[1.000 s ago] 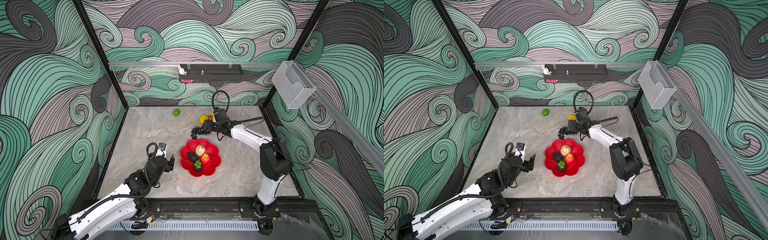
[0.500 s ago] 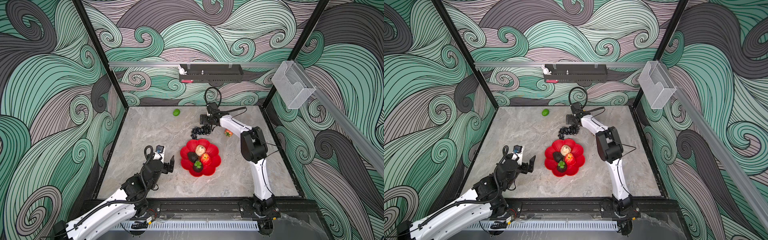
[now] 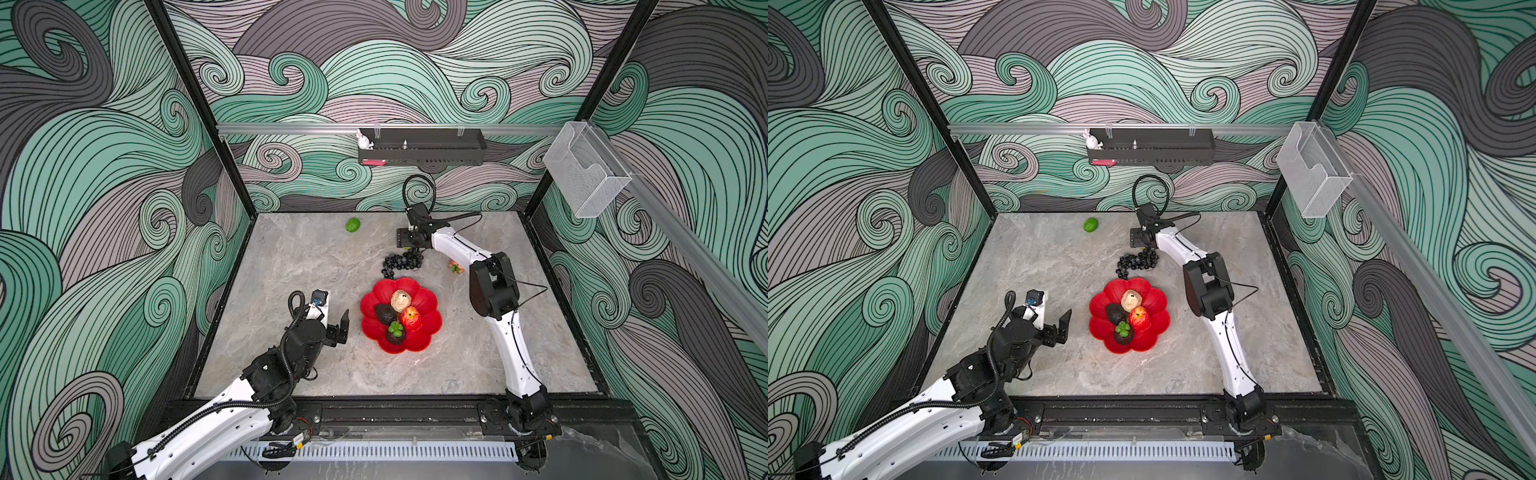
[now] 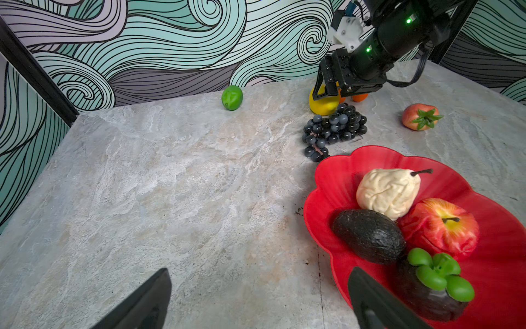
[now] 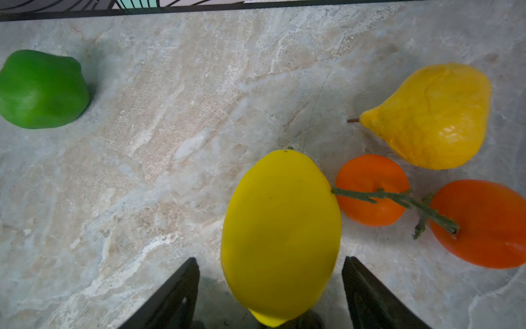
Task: Arrange fruit in a fruit bowl
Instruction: Pick up the fruit from the top-center of the table.
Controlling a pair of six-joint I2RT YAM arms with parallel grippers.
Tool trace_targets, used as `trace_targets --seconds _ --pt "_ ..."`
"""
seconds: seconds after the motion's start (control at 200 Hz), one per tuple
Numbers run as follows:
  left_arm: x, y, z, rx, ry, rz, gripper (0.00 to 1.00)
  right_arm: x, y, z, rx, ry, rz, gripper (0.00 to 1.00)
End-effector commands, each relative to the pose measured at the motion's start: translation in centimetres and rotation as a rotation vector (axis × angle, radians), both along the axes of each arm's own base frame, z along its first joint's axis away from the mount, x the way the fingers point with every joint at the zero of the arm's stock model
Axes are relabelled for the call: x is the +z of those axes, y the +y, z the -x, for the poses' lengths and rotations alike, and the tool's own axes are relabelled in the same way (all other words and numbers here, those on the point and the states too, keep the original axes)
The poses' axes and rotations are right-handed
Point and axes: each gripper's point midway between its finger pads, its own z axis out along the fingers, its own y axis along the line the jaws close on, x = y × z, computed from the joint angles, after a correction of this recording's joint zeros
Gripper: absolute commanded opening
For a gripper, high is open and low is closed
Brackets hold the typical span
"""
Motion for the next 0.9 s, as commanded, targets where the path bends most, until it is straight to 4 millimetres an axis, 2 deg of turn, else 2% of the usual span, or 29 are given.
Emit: trace_targets --seconds 0.0,0.235,0.415,0.64,0.725,0.896 --pt "0.6 0.1 -0.2 0.012 -0.021 0.007 0.99 -0.9 -0.8 -0.2 -0.026 0.024 0.041 0.77" --pt "0.7 0.2 -0.2 0.012 -0.024 0.012 0.99 -1.5 -0.7 -0.6 -0.032 0.032 0.046 0.69" --pt "0.7 0.1 -0.2 0.007 -0.023 0.011 0.99 -0.7 -0.7 -0.5 -0.021 0.020 0.051 0.59" --pt "0.6 0.0 -0.2 0.005 -0.022 0.008 0.99 2.7 -0.1 0.2 0.014 -0.028 0.042 0.58" --pt "0.6 0.0 -0.2 0.003 -0.021 0.008 0.99 4.6 0.1 0.6 0.032 -0.061 0.044 0.58" --pt "0.7 -0.1 -0.2 -0.004 -0.021 0.008 0.99 7.2 0.1 2.0 0.047 -0.099 0.033 0.58"
